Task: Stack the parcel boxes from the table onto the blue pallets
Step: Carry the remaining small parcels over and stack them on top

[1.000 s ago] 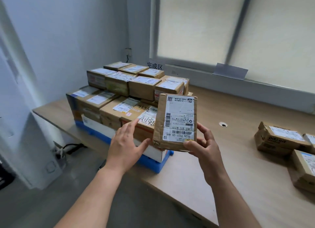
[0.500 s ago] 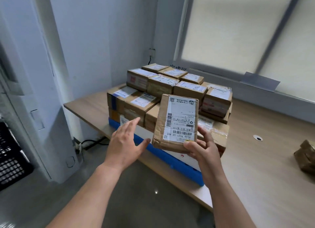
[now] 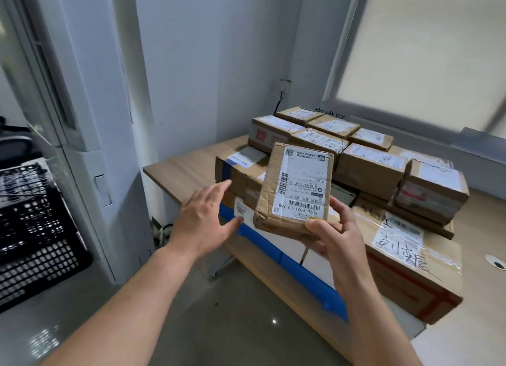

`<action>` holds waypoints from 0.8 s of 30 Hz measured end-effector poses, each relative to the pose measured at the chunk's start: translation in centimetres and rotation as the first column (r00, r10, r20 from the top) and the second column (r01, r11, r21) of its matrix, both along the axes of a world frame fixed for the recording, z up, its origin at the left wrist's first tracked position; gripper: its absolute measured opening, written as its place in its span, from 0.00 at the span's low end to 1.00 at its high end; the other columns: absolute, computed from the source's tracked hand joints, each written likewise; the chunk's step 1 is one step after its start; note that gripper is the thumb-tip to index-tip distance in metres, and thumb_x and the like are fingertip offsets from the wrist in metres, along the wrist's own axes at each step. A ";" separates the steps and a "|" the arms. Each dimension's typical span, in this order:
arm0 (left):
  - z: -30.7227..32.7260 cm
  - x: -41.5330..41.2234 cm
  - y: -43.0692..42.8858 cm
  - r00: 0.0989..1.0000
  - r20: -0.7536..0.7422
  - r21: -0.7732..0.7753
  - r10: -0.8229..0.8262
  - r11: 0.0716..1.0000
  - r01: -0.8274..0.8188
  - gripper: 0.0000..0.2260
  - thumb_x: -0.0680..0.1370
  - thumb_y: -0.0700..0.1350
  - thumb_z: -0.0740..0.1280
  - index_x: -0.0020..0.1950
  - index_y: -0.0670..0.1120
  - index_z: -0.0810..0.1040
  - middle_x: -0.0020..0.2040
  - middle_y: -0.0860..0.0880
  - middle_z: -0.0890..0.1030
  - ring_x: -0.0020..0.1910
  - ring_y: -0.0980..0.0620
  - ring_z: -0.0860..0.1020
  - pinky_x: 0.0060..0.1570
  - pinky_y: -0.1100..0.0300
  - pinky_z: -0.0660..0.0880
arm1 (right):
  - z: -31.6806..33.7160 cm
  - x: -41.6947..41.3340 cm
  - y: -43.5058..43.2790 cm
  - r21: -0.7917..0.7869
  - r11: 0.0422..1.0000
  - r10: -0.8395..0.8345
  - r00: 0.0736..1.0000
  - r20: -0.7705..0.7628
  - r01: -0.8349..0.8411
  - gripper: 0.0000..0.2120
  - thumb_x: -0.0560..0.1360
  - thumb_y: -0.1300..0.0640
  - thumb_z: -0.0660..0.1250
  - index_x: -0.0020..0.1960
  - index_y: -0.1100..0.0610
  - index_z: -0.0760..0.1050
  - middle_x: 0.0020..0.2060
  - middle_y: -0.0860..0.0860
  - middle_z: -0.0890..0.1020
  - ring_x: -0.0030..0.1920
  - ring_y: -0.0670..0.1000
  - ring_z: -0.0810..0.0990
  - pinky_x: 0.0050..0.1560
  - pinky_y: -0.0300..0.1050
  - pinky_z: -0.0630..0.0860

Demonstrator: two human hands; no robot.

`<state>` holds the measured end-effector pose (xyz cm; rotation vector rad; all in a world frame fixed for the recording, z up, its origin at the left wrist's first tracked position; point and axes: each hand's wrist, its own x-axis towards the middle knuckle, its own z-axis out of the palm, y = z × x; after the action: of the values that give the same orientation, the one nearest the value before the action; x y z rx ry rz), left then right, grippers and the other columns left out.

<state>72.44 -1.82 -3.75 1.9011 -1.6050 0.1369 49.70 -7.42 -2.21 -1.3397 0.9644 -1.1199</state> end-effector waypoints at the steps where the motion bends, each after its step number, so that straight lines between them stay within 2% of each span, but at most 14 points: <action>1: 0.2 0.6 -0.6 1.000 0.016 0.017 0.007 1.000 -0.008 0.35 0.74 0.59 0.67 0.76 0.51 0.57 0.72 0.50 0.67 0.71 0.51 0.64 0.70 0.56 0.58 | 0.2 0.5 -0.9 0.008 1.000 0.004 1.000 0.017 -0.004 0.28 0.72 0.65 0.70 0.67 0.49 0.67 0.44 0.49 0.86 0.45 0.48 0.85 0.41 0.39 0.78; 4: 0.7 2.3 -2.5 0.997 0.074 0.050 0.036 0.998 -0.040 0.35 0.74 0.60 0.66 0.76 0.52 0.55 0.73 0.51 0.66 0.71 0.52 0.63 0.70 0.56 0.58 | 0.4 2.1 -3.8 0.020 1.000 0.014 0.999 0.051 -0.015 0.27 0.72 0.65 0.70 0.67 0.49 0.67 0.45 0.49 0.85 0.41 0.45 0.85 0.34 0.34 0.77; 8: 1.3 4.1 -5.7 0.992 0.109 0.076 0.062 0.995 -0.071 0.36 0.74 0.61 0.66 0.76 0.53 0.55 0.72 0.51 0.66 0.71 0.52 0.63 0.69 0.56 0.59 | 0.2 3.6 -7.2 0.032 0.999 0.003 0.999 0.039 -0.004 0.30 0.70 0.60 0.73 0.68 0.47 0.68 0.46 0.48 0.85 0.46 0.50 0.85 0.46 0.48 0.81; 9: 1.4 4.3 -6.6 0.992 0.109 0.080 0.057 0.995 -0.066 0.36 0.74 0.61 0.66 0.76 0.53 0.55 0.72 0.51 0.66 0.71 0.52 0.64 0.69 0.56 0.59 | 0.3 3.8 -7.8 0.037 0.999 -0.001 0.999 0.035 0.000 0.30 0.69 0.59 0.74 0.67 0.47 0.68 0.46 0.48 0.85 0.46 0.50 0.85 0.46 0.48 0.80; 13: 1.2 4.1 -9.9 0.994 0.109 0.094 0.013 0.995 -0.023 0.36 0.74 0.60 0.66 0.77 0.53 0.54 0.74 0.52 0.64 0.72 0.53 0.62 0.70 0.56 0.57 | 0.4 4.0 -10.2 0.042 0.999 -0.020 1.000 0.019 0.019 0.28 0.71 0.61 0.72 0.67 0.47 0.68 0.44 0.46 0.85 0.40 0.43 0.84 0.40 0.40 0.75; 15: 0.8 4.1 -11.3 0.994 0.111 0.098 -0.008 0.995 -0.002 0.36 0.74 0.60 0.66 0.76 0.52 0.54 0.74 0.51 0.64 0.72 0.52 0.61 0.71 0.56 0.56 | 0.3 4.1 -11.1 0.052 0.998 -0.032 0.999 0.006 0.032 0.28 0.72 0.60 0.71 0.68 0.47 0.67 0.46 0.47 0.84 0.40 0.43 0.83 0.39 0.38 0.73; 18: 0.0 4.6 -12.8 0.995 0.096 0.103 -0.032 0.994 0.022 0.36 0.74 0.61 0.66 0.77 0.52 0.54 0.74 0.50 0.64 0.72 0.51 0.62 0.71 0.55 0.57 | 0.1 4.5 -12.2 0.068 0.996 -0.054 0.999 0.000 0.054 0.27 0.72 0.60 0.71 0.68 0.48 0.67 0.48 0.50 0.84 0.44 0.45 0.83 0.38 0.37 0.74; 22: -0.8 5.9 -14.5 0.996 0.059 0.106 -0.060 0.993 0.053 0.37 0.74 0.61 0.66 0.77 0.51 0.55 0.74 0.50 0.64 0.72 0.51 0.62 0.71 0.54 0.58 | 0.6 6.1 -13.2 0.093 0.994 -0.058 0.998 -0.014 0.059 0.27 0.72 0.62 0.71 0.67 0.49 0.68 0.46 0.50 0.84 0.39 0.42 0.84 0.30 0.31 0.74; 24: -1.1 6.9 -15.3 0.996 0.047 0.103 -0.074 0.992 0.069 0.37 0.74 0.61 0.66 0.77 0.51 0.54 0.74 0.50 0.64 0.72 0.51 0.63 0.71 0.55 0.58 | 0.8 7.3 -13.6 0.090 0.994 -0.061 0.998 -0.031 0.064 0.27 0.72 0.62 0.71 0.67 0.49 0.68 0.45 0.48 0.84 0.38 0.40 0.83 0.31 0.32 0.74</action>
<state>79.30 -17.07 -4.86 1.9276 -1.7418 0.0754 57.03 -21.04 -1.45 -1.2624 1.0722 -1.0934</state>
